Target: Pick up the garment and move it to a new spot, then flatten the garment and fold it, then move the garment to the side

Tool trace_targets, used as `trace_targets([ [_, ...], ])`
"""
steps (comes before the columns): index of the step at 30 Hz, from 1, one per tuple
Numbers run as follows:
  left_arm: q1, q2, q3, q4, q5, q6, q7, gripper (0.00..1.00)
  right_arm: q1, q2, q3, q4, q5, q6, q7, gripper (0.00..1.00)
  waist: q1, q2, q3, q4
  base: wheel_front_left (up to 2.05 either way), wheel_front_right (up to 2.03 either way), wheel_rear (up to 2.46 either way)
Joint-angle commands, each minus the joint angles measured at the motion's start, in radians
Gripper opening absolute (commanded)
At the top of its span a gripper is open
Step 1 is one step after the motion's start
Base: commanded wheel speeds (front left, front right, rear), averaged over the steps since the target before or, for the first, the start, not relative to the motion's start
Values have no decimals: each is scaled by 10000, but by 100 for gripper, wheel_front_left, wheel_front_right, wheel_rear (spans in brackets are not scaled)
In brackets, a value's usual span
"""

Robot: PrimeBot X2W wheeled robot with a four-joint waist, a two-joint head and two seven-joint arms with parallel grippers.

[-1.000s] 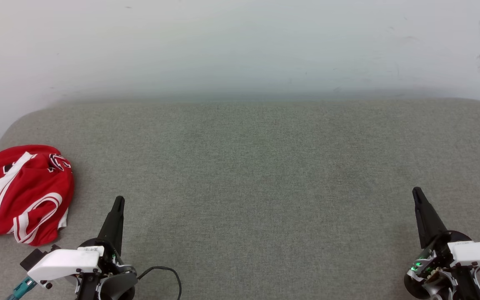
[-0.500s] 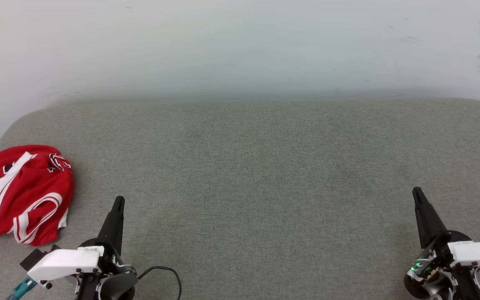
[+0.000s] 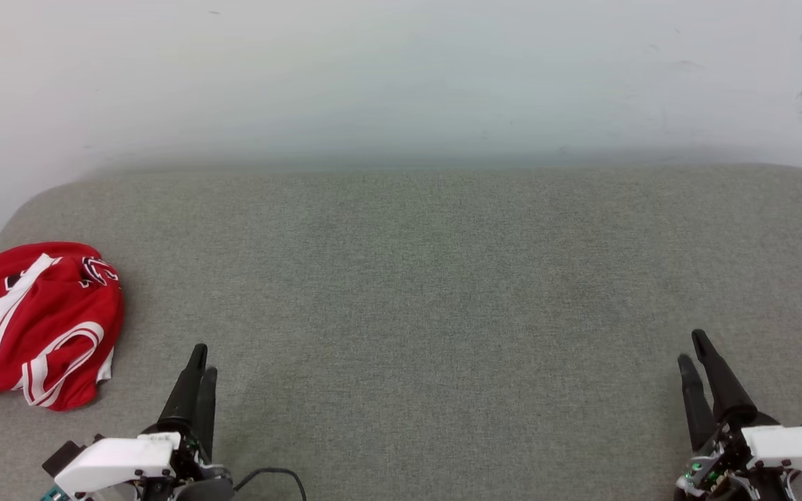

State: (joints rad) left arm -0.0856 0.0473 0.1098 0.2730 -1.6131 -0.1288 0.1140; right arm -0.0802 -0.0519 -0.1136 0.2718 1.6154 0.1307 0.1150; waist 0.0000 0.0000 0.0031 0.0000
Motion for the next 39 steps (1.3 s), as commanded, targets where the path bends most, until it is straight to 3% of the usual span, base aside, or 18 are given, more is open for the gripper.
trace_targets([
  [1, 12, 0, -20, -6, 15, 0, -33, 100, 22, 0, 2, 5, -24, 0, -32, 100, 0, 0, 3, -1, 0, 0, 0],
  [6, 30, 3, -64, -134, 269, -2, -296, 100, 126, 1, -56, -129, -413, 0, -296, 100, 0, 0, 4, -4, 0, 0, 0],
  [18, 0, 9, 241, -531, 2192, 96, -866, 100, 307, 2, -316, -850, -2684, 0, -867, 100, 0, 0, 9, -10, 0, 0, 0],
  [39, 203, 19, -153, -1394, 6747, 954, -1695, 100, 723, 5, 120, -2038, -7741, 0, -1701, 100, 0, 0, 27, -21, 0, 0, 0],
])
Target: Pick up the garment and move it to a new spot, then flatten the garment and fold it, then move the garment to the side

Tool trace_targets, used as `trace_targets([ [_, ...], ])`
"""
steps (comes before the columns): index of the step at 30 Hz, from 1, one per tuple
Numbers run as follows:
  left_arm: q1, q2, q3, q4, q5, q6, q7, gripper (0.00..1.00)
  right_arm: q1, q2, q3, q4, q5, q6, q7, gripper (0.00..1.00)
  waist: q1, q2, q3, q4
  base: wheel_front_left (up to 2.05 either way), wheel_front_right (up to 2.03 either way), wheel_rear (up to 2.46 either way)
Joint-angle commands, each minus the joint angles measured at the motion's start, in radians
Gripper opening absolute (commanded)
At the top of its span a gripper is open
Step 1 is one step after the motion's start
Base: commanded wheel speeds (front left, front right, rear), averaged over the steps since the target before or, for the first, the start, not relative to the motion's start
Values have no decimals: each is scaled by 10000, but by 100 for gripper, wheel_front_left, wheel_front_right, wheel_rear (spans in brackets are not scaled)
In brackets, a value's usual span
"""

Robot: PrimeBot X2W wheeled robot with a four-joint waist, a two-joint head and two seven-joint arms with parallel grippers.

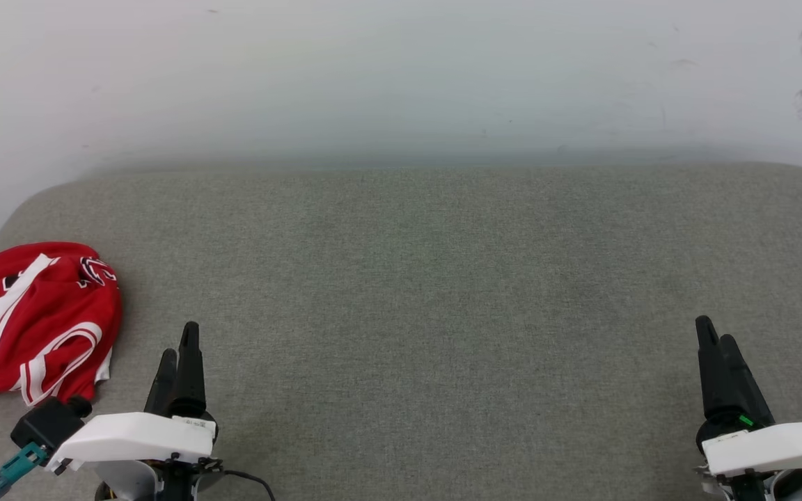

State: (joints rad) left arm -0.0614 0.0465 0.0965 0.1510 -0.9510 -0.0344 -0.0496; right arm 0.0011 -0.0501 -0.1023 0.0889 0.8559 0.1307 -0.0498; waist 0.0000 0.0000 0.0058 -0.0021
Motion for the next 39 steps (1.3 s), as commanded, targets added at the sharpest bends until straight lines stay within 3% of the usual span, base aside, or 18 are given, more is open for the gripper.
trace_targets([
  [1, -30, 26, -42, -187, 308, 39, -97, 100, -66, -13, 30, -240, -363, 0, -87, 100, 0, 0, -1, -2, 0, 0, 0],
  [16, 154, 51, -270, -440, 2766, 311, -582, 100, 212, -10, 78, -564, -2775, 0, -582, 100, 0, 0, -42, -15, 0, 0, 0],
  [39, 324, 146, -498, -616, 5480, 613, -1211, 100, 526, -7, 149, -972, -5491, -1, -1214, 100, 0, 0, -81, -32, 0, 0, 0],
])
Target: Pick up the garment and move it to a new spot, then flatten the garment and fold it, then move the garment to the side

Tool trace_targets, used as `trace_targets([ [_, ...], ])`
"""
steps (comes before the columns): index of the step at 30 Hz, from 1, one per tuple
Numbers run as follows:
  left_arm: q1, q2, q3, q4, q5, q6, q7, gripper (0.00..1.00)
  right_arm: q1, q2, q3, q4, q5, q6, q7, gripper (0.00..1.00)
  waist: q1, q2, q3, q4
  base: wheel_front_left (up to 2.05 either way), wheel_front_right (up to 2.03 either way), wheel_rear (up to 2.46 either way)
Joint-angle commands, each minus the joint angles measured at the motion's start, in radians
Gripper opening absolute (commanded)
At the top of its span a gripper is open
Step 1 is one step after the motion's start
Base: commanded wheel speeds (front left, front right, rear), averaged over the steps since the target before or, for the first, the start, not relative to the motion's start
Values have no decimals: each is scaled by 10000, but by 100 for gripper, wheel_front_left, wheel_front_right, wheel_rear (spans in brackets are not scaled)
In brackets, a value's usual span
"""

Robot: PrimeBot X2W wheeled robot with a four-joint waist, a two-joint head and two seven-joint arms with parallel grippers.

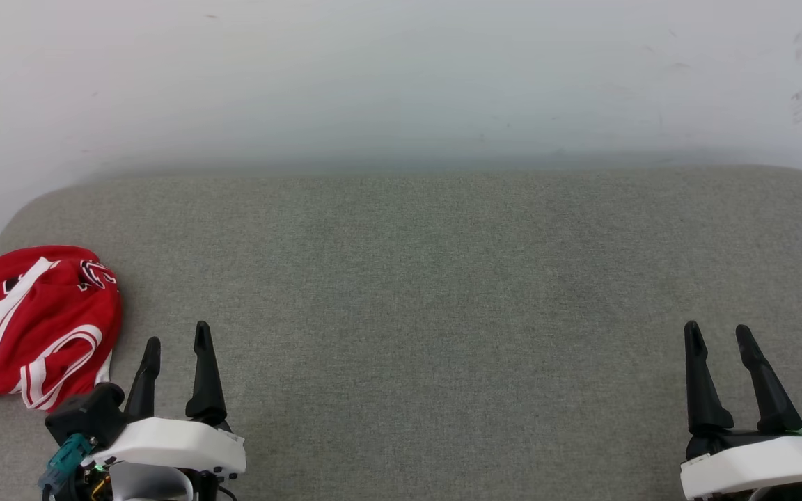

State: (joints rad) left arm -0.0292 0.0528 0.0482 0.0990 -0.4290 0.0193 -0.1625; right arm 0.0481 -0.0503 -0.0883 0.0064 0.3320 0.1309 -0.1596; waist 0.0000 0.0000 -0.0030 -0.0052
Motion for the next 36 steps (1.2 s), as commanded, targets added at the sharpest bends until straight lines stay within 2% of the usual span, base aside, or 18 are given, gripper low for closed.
trace_targets([
  [1, 2, 90, -26, -97, 366, 79, -107, 100, 67, -5, 8, -161, -365, -3, -127, 100, 0, 0, 9, -2, 0, 0, 0],
  [14, 74, 138, -165, -182, 1478, 135, -383, 100, 219, -3, -5, -353, -1243, -3, -410, 100, 0, 0, 29, 18, 0, 0, 0],
  [29, 222, 100, -138, -86, 2739, -58, -739, 100, 446, 0, 29, -586, -2253, -3, -761, 100, 0, 0, 7, 41, 0, 0, 0],
  [36, 305, 55, -60, -25, 3138, -187, -864, 100, 533, 2, 134, -639, -2378, -3, -891, 100, 0, 0, 14, 46, 0, 0, 0],
])
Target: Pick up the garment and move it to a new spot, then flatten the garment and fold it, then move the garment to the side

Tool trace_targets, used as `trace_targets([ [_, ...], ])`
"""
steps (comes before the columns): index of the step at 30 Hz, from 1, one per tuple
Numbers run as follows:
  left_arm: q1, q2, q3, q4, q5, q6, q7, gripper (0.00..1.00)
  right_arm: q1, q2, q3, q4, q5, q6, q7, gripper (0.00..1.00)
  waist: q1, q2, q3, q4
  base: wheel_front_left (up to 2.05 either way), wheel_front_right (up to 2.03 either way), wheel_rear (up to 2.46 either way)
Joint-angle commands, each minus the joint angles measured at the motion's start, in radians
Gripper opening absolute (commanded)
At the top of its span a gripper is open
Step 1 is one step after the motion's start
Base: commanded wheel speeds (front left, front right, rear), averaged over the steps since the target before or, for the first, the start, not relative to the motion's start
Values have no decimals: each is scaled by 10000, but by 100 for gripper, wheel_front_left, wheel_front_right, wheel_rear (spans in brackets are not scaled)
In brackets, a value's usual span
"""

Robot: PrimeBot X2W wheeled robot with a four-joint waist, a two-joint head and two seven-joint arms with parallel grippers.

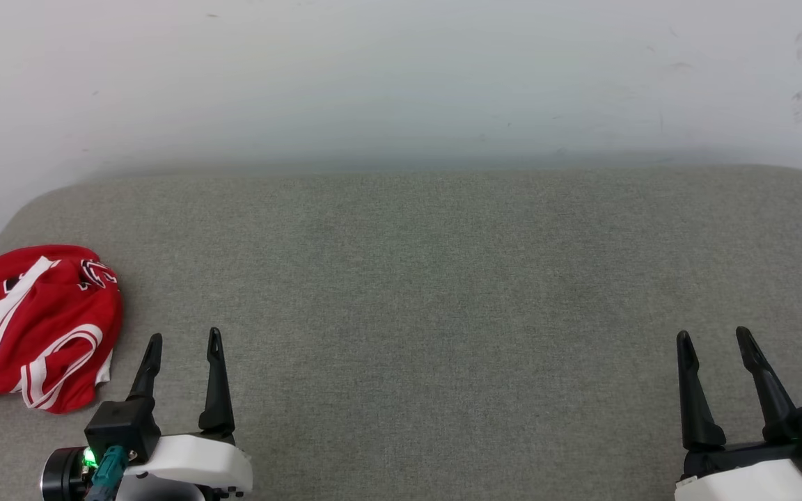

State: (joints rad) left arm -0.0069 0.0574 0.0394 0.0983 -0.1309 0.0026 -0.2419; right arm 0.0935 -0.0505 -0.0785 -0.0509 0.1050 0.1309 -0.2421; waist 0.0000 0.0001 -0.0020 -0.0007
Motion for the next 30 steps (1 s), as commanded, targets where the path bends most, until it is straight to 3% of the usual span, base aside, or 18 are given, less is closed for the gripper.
trace_targets([
  [1, 79, 6, 37, -11, 211, -36, -91, 100, 79, 4, 31, -80, -59, -3, -74, 100, 0, -1, 11, 4, 0, 0, 0],
  [10, 83, -44, 124, 146, 675, -201, -250, 100, 198, 5, 139, -213, -295, -5, -242, 100, 0, -1, 41, 36, 0, 0, 0],
  [30, 64, -71, 164, 397, 294, -368, -239, 100, 233, 7, 50, 249, 656, -5, -234, 100, 0, -1, 72, 38, 0, 0, 0],
])
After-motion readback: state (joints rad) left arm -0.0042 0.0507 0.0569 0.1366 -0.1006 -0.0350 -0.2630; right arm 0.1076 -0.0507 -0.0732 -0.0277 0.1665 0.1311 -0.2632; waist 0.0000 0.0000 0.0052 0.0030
